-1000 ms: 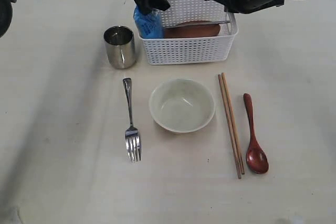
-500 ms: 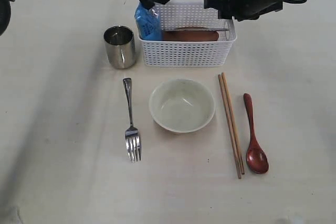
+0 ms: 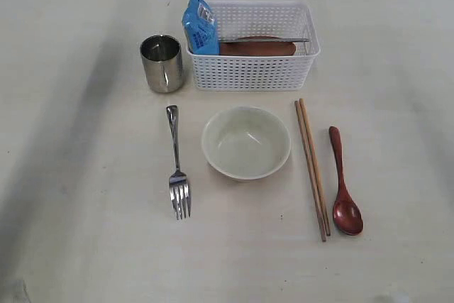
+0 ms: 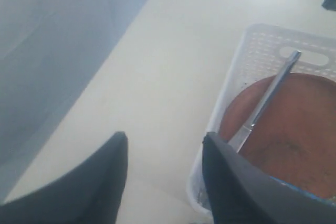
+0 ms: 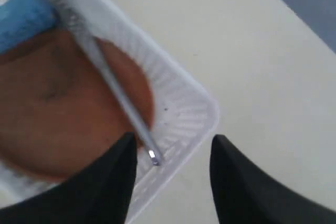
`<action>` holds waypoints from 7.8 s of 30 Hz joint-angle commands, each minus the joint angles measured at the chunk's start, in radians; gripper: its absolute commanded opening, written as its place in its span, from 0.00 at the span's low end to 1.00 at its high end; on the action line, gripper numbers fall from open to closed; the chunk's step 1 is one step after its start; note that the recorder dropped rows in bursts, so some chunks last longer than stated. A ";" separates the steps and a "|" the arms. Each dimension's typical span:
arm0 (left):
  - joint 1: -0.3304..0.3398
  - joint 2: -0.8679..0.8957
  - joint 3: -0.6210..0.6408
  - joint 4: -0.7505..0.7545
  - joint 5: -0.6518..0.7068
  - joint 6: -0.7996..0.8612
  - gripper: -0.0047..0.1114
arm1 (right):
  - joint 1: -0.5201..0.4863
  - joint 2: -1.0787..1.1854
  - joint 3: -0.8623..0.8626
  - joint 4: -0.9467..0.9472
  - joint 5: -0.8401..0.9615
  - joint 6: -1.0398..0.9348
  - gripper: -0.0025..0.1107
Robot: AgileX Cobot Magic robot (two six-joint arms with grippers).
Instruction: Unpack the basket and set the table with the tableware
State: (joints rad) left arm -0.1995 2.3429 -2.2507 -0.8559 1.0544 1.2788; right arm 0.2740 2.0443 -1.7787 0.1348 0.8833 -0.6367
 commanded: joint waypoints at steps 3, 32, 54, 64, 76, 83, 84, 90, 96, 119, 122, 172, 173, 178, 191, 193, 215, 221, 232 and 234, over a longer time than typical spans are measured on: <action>0.029 -0.011 -0.004 -0.065 0.113 -0.027 0.42 | 0.023 0.112 -0.202 0.156 0.331 -0.347 0.40; 0.027 -0.011 -0.004 -0.072 0.135 -0.020 0.42 | 0.083 0.364 -0.279 -0.056 0.172 -0.407 0.37; 0.027 -0.011 -0.004 -0.072 0.129 -0.020 0.42 | 0.091 0.378 -0.279 -0.060 0.153 -0.429 0.02; 0.027 -0.011 -0.004 -0.074 0.126 -0.020 0.42 | 0.126 0.334 -0.279 -0.060 0.097 -0.429 0.02; 0.027 -0.011 -0.004 -0.076 0.126 -0.006 0.42 | 0.124 0.328 -0.279 -0.063 0.090 -0.373 0.02; 0.027 -0.011 -0.004 -0.076 0.122 -0.006 0.42 | 0.124 0.276 -0.279 -0.002 0.084 -0.373 0.02; 0.027 -0.011 -0.004 -0.076 0.122 -0.006 0.42 | 0.124 0.265 -0.279 0.023 0.081 -0.377 0.02; 0.027 -0.011 -0.004 -0.076 0.122 0.015 0.42 | 0.124 0.250 -0.279 0.048 0.063 -0.379 0.02; 0.027 -0.015 -0.004 -0.076 0.122 0.074 0.42 | 0.124 0.212 -0.279 -0.021 0.079 -0.373 0.02; 0.027 -0.123 -0.002 -0.034 0.167 -0.262 0.57 | 0.276 0.012 0.014 -0.657 -0.035 -0.183 0.02; 0.027 -0.123 -0.002 -0.034 0.167 -0.292 0.57 | 0.293 -0.084 0.206 -0.816 -0.241 -0.076 0.02; -0.283 -0.344 0.290 0.482 0.155 -0.222 0.57 | 0.301 -0.359 0.664 -1.177 -0.526 0.380 0.02; -0.288 -0.344 0.296 0.482 0.155 -0.218 0.57 | 0.301 -0.365 0.664 -1.183 -0.532 0.378 0.02; -0.280 -0.344 0.301 0.459 0.149 -0.236 0.57 | 0.301 -0.389 0.664 -1.188 -0.531 0.383 0.02; -0.329 -0.342 0.301 0.530 0.084 -0.197 0.47 | 0.301 -0.388 0.664 -1.100 -0.533 0.388 0.02; -0.351 -0.342 0.301 0.571 0.022 -0.199 0.47 | 0.301 -0.388 0.664 -1.095 -0.533 0.388 0.02; -0.374 -0.227 0.302 0.585 -0.194 -0.193 0.47 | 0.301 -0.388 0.664 -1.050 -0.591 0.390 0.02; -0.374 -0.227 0.302 0.582 -0.201 -0.199 0.29 | 0.301 -0.388 0.664 -1.043 -0.598 0.390 0.02; -0.374 -0.227 0.302 0.580 -0.157 -0.257 0.04 | 0.301 -0.388 0.664 -1.036 -0.596 0.409 0.02; -0.374 -0.227 0.302 0.580 -0.157 -0.273 0.04 | 0.301 -0.388 0.664 -1.036 -0.596 0.412 0.02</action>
State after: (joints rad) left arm -0.5770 2.1200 -1.9469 -0.2545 0.9340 1.0847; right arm 0.5724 1.6651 -1.1158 -0.9204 0.3034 -0.2526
